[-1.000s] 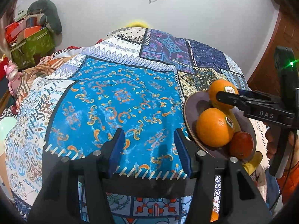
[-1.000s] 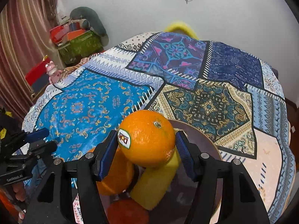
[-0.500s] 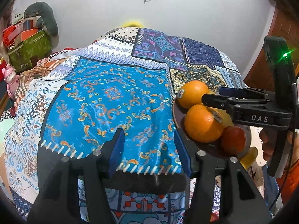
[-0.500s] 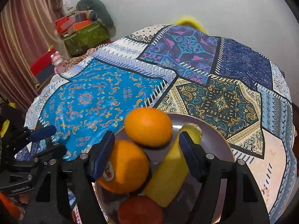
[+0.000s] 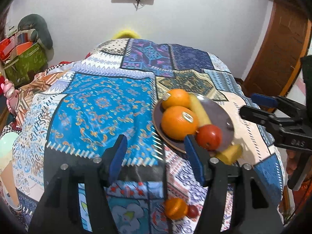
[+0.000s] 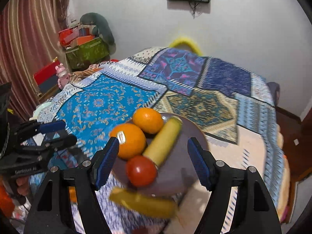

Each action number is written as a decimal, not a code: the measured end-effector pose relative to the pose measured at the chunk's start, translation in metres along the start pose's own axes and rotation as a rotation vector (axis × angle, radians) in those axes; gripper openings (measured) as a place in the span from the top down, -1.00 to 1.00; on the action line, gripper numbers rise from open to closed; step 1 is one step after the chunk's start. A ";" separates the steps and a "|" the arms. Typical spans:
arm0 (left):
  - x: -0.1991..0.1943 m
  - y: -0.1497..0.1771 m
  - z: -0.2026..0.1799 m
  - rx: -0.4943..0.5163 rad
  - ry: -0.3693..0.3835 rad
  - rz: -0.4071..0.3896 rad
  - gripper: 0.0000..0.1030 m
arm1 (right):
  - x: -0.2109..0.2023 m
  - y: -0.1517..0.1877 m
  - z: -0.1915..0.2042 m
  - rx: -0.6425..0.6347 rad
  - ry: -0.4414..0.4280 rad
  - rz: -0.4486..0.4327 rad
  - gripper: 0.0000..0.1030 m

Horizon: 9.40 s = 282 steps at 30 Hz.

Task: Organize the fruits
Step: 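Move the left tool to the long yellow cylinder while the right tool moves to the pomelo segment, then grasp and lift the long yellow cylinder with the left tool while the right tool lifts the pomelo segment, then carry the yellow cylinder with the left tool while the right tool carries the pomelo segment toward the plate, then lower the yellow cylinder onto the plate and open the left tool while the right tool releases the pomelo there, then grasp a small mandarin with the right tool while the left tool grasps another mandarin, then carry the mandarin with the right tool while the left tool carries its mandarin toward the plate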

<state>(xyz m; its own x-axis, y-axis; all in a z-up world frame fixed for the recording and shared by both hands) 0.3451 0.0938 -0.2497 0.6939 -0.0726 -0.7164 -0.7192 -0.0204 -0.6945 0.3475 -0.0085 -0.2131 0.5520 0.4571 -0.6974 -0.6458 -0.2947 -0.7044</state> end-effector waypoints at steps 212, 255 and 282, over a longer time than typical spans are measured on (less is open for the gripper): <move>0.005 -0.052 -0.059 0.097 0.025 0.021 0.29 | -0.028 0.032 -0.052 0.043 0.061 -0.001 0.00; -0.065 0.075 -0.019 0.034 -0.001 0.094 -0.35 | -0.040 0.151 -0.002 0.226 0.002 0.225 -0.11; 0.011 0.096 -0.034 0.041 0.045 0.227 -0.05 | -0.025 0.139 -0.005 0.217 -0.030 0.200 0.38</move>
<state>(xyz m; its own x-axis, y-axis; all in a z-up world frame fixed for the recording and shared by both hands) 0.2820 0.0571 -0.3221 0.5116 -0.1157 -0.8514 -0.8539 0.0417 -0.5187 0.2469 -0.0650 -0.2939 0.3889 0.4335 -0.8129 -0.8395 -0.1966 -0.5065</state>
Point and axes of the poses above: each gripper's, at about its wrist camera, not at the fingertips, and x roughly the way its jaws point, z to its left, y to its underside, the point moved 10 cm from there along x, roughly the way its jaws point, and after that the axes turned 6 degrees about x, right-handed, at the moved point
